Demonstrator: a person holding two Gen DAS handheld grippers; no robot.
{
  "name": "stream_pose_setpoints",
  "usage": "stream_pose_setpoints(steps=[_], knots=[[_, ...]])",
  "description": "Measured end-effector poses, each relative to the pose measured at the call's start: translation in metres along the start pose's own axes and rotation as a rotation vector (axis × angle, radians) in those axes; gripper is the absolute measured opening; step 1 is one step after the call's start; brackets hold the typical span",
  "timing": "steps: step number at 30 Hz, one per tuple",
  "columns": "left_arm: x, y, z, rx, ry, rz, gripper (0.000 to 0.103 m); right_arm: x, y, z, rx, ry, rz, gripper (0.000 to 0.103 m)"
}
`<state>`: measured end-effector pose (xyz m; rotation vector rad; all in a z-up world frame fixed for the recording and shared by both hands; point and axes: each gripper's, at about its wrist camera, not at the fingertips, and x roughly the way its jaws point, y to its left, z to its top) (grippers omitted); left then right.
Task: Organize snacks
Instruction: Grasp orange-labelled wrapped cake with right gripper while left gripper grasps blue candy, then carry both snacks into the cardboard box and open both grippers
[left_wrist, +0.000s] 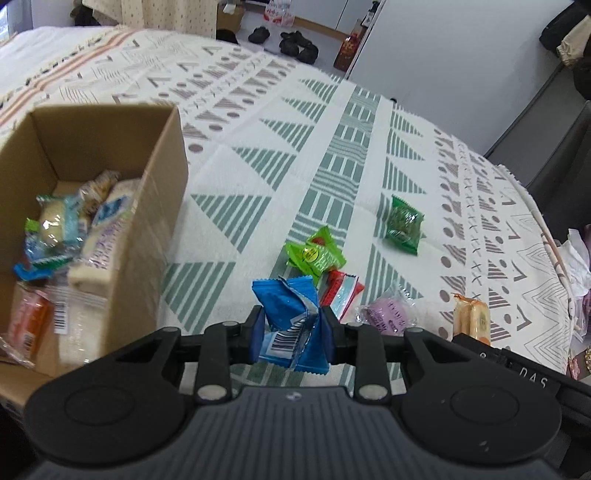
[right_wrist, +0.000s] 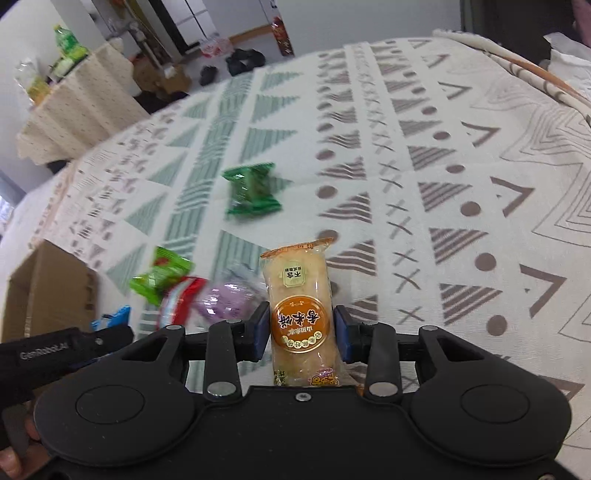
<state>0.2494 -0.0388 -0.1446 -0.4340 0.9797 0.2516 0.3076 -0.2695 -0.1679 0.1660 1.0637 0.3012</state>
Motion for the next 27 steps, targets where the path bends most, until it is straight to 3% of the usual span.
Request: stream_pose_setpoints(steps=[27], knots=[[-0.093,0.036,0.003,-0.015,-0.166,0.052,0.031,-0.054,0.055,-0.005,0.005,-0.159,0.175,0.036]])
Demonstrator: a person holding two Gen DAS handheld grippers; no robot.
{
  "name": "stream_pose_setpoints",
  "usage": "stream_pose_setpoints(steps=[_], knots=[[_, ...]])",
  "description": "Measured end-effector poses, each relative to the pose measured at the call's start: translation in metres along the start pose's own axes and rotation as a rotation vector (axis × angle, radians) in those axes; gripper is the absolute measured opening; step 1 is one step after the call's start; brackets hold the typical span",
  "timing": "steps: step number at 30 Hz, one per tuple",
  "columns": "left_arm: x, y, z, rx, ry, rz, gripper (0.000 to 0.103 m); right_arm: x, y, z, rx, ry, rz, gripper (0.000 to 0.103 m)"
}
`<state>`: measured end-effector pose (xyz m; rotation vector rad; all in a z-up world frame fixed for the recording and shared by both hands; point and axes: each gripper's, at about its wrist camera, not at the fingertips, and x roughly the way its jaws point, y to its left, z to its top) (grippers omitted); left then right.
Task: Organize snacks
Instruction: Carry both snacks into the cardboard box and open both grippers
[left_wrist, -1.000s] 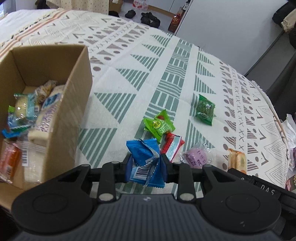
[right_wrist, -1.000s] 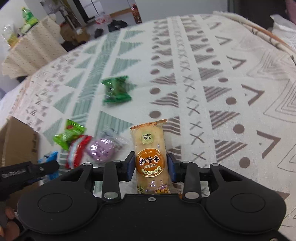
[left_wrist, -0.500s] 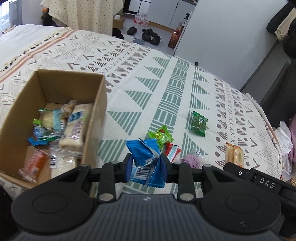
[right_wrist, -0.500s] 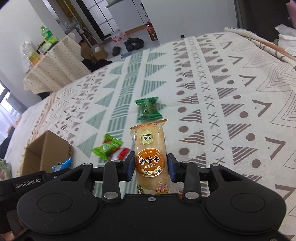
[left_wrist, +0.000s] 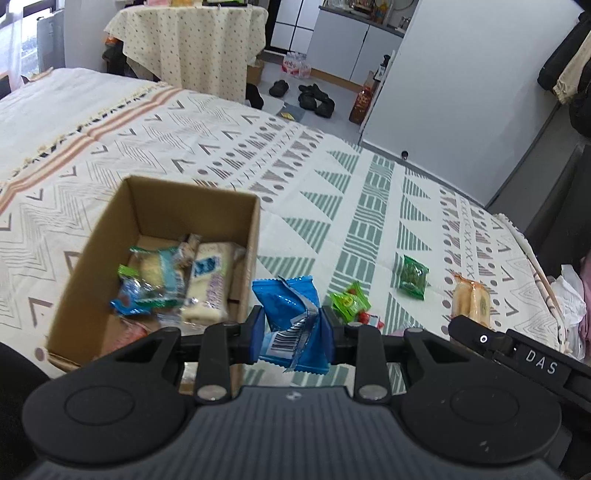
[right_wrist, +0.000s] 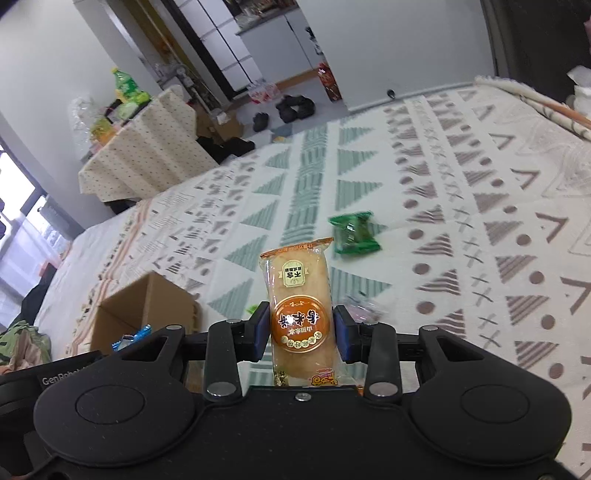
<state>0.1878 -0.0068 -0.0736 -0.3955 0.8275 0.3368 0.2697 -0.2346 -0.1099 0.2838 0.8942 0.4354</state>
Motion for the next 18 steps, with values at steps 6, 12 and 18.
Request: stream_pose_setpoints(steps=[6,12,18], knots=[[-0.015,0.013,0.006,-0.015,-0.030,0.012,0.031,-0.005,0.022,-0.001,-0.004,-0.033,0.059,0.036],[-0.024,0.029,0.009,-0.038,-0.043,0.030,0.031,-0.003,0.043,-0.006,-0.024,-0.033,0.100,0.036],[-0.031,0.048,0.014,-0.065,-0.054,0.049,0.031,-0.003,0.066,-0.013,-0.044,-0.046,0.149,0.036]])
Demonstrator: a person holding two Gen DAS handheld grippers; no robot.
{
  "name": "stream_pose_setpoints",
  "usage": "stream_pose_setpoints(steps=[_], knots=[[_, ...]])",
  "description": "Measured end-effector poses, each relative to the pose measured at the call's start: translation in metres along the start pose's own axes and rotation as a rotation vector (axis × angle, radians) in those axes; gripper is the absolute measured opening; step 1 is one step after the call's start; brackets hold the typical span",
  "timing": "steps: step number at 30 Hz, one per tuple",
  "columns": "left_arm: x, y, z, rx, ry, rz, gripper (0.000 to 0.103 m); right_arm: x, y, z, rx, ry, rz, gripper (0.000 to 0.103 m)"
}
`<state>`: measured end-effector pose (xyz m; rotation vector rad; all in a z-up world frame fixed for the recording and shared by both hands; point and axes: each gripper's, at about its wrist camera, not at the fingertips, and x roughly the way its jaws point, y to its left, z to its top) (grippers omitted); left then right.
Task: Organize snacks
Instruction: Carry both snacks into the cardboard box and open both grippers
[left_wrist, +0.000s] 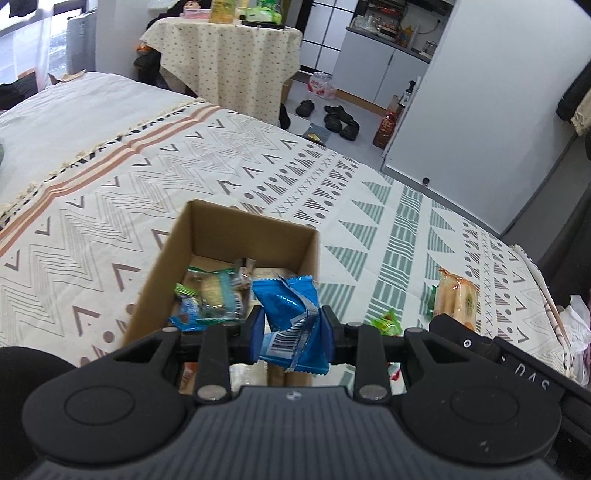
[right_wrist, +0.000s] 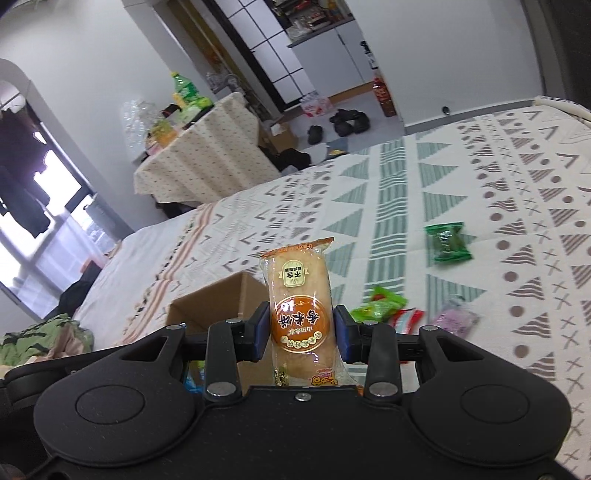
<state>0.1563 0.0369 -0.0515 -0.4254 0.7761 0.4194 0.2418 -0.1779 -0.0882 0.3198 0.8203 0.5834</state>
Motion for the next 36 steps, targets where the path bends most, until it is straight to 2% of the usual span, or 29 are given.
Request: stream_pose_setpoints(steps=[8,16,21,28,30,32,34,36], knots=[[0.001,0.025,0.008,-0.041,-0.002,0.016,0.031,0.009,0.024,-0.008,-0.014,-0.005,0.041,0.036],[0.014,0.050,0.012,-0.074,0.043,0.023,0.031,0.023,0.045,-0.017,-0.040,0.020,0.067,0.036],[0.018,0.061,0.016,-0.087,0.072,0.038,0.044,0.033,0.057,-0.023,-0.052,0.045,0.084,0.036],[0.012,0.080,0.022,-0.109,0.064,0.066,0.062,0.049,0.071,-0.030,-0.061,0.087,0.109,0.036],[0.011,0.083,0.023,-0.111,0.064,0.077,0.071,0.053,0.076,-0.034,-0.065,0.103,0.131,0.037],[0.008,0.085,0.023,-0.114,0.060,0.083,0.077,0.054,0.079,-0.037,-0.063,0.108,0.155,0.040],[0.007,0.087,0.023,-0.120,0.065,0.072,0.082,0.053,0.079,-0.038,-0.060,0.110,0.169,0.058],[0.006,0.087,0.022,-0.123,0.074,0.063,0.084,0.048,0.078,-0.037,-0.069,0.092,0.155,0.061]])
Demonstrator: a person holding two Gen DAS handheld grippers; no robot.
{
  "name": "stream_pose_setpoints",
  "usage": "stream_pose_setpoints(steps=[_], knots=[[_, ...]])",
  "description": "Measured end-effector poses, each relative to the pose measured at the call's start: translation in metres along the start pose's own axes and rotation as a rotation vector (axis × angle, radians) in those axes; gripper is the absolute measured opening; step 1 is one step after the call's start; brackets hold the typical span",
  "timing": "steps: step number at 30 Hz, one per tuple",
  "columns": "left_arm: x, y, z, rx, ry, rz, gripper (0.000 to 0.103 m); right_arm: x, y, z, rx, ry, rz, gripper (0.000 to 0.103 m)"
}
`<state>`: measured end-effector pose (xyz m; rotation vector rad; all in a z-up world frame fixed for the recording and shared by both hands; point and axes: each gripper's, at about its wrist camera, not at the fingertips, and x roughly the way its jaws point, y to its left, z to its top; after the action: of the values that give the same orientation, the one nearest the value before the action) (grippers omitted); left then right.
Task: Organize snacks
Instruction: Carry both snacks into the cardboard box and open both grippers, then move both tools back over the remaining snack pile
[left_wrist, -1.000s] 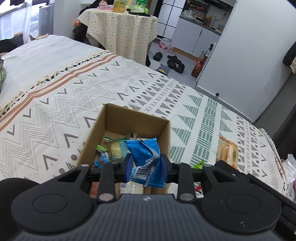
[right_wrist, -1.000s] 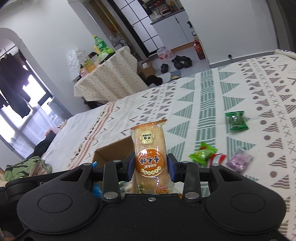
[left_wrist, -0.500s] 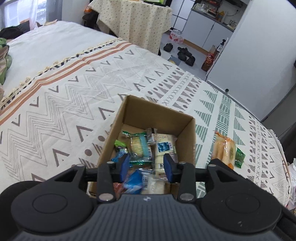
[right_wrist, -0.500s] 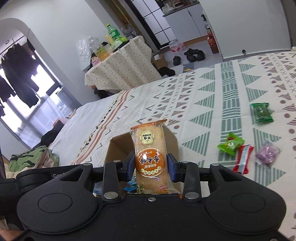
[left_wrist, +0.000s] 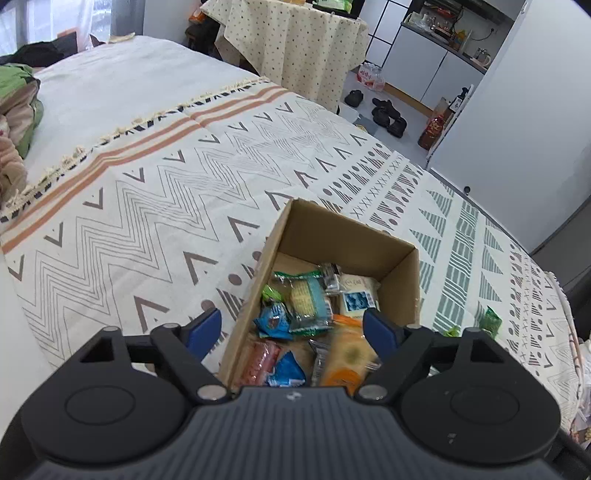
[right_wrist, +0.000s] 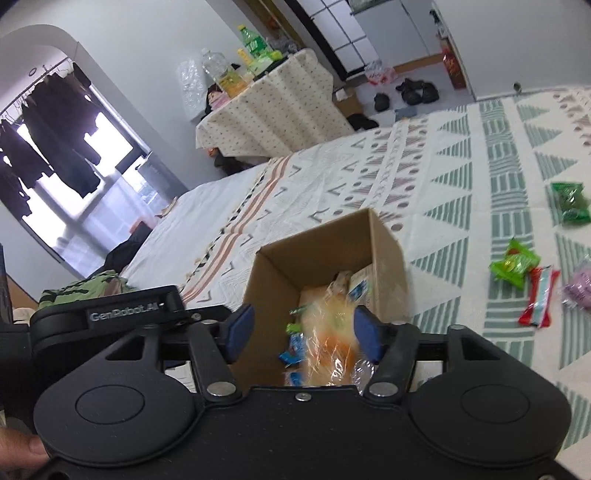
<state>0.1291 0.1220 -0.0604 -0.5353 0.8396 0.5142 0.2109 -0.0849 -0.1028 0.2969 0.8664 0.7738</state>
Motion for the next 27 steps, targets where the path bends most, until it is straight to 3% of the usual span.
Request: stream_pose_setpoints(steps=[6,18,27], knots=[[-0.006,-0.010,-0.006,0.035,-0.001,-0.001,0.085,-0.015,-0.013,0.007,0.026,-0.014,-0.060,0.063],[-0.012,-0.046,-0.021,0.070,0.000,-0.050,0.088,-0.056,-0.051,0.010,0.070,-0.039,-0.150,0.084],[-0.010,-0.083,-0.038,0.132,0.011,-0.079,0.088,-0.086,-0.074,0.017,0.112,-0.070,-0.169,0.087]])
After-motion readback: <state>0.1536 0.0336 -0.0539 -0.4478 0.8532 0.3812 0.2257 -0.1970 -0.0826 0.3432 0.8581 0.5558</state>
